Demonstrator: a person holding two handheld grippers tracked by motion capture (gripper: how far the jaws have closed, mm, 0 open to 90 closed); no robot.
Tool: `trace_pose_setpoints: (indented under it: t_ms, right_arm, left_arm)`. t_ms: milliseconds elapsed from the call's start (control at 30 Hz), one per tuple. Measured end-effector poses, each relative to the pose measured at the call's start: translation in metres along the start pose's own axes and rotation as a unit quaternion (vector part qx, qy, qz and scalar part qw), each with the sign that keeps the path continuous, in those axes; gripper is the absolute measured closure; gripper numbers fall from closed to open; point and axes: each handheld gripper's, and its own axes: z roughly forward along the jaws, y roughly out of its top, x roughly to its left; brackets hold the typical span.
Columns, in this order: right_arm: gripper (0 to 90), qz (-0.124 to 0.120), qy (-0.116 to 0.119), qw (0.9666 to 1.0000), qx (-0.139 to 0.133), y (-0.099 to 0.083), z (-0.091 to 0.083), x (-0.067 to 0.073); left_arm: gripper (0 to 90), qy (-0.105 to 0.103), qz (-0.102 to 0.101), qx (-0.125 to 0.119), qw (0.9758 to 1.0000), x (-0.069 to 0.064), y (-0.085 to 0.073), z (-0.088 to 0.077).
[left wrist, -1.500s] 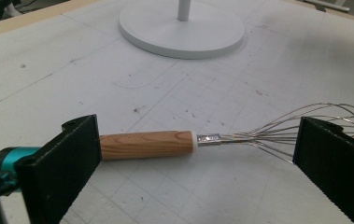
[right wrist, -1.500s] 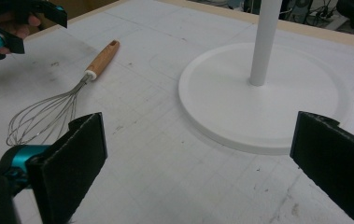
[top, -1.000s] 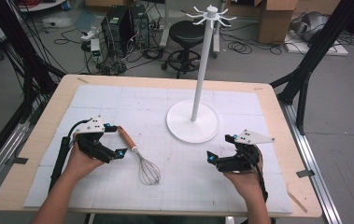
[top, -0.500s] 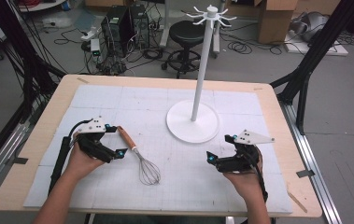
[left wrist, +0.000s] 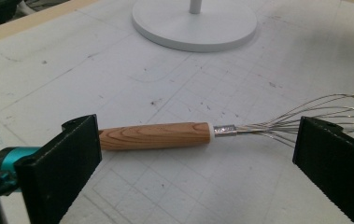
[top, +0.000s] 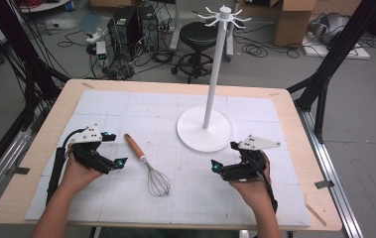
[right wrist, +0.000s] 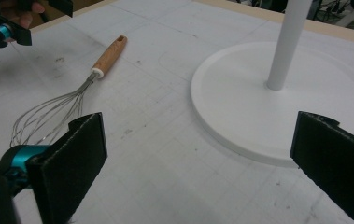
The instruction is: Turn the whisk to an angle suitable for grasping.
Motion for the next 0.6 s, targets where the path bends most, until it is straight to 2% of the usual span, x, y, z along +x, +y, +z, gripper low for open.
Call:
trace_pose_setpoints:
  t_ms: [67, 133, 167, 233, 300, 333, 400, 467, 500, 567, 600]
  right_arm:
    - [2.5, -0.002, 0.002, 1.0, 0.003, 0.003, 0.003, 0.001]
    - [2.5, -0.009, 0.012, 0.9998, 0.013, 0.016, 0.015, 0.007]
    - [2.5, -0.009, 0.012, 0.9998, 0.013, 0.016, 0.015, 0.007]
    - [2.5, -0.016, 0.028, 0.9993, 0.021, 0.032, 0.031, 0.015]
    - [2.5, -0.018, 0.032, 0.999, 0.025, 0.037, 0.035, 0.018]
    - [2.5, -0.03, 0.044, 0.9981, 0.032, 0.049, 0.049, 0.024]
    - [2.5, -0.031, 0.05, 0.9976, 0.036, 0.054, 0.055, 0.027]
    - [2.5, -0.034, 0.058, 0.9966, 0.047, 0.064, 0.067, 0.031]
    - [2.5, -0.037, 0.065, 0.9955, 0.059, 0.073, 0.08, 0.035]
    - [2.5, -0.038, 0.069, 0.995, 0.062, 0.077, 0.086, 0.036]
    - [2.5, -0.036, 0.077, 0.9939, 0.071, 0.084, 0.098, 0.039]
  left_arm:
    - [1.7, 0.0, 0.0, -0.004, 1.0, 0.001, 0.0, -0.004]
    - [1.7, 0.001, 0.002, -0.006, 1.0, 0.002, 0.0, -0.007]
    - [1.7, 0.002, 0.0, -0.009, 1.0, 0.003, 0.0, -0.008]
    - [1.7, 0.003, 0.002, -0.013, 0.9999, 0.003, 0.001, -0.012]
    - [1.7, 0.004, 0.004, -0.018, 0.9998, 0.002, 0.003, -0.014]
    - [1.7, 0.005, 0.004, -0.021, 0.9998, 0.002, 0.004, -0.016]
    - [1.7, 0.005, 0.005, -0.026, 0.9996, 0.002, 0.005, -0.018]
    - [1.7, 0.006, 0.004, -0.028, 0.9996, 0.002, 0.005, -0.02]
    - [1.7, 0.006, 0.006, -0.029, 0.9996, 0.003, 0.005, -0.02]
    - [1.7, 0.007, 0.006, -0.029, 0.9995, 0.003, 0.005, -0.021]
    - [1.7, 0.008, 0.006, -0.029, 0.9995, 0.003, 0.005, -0.022]
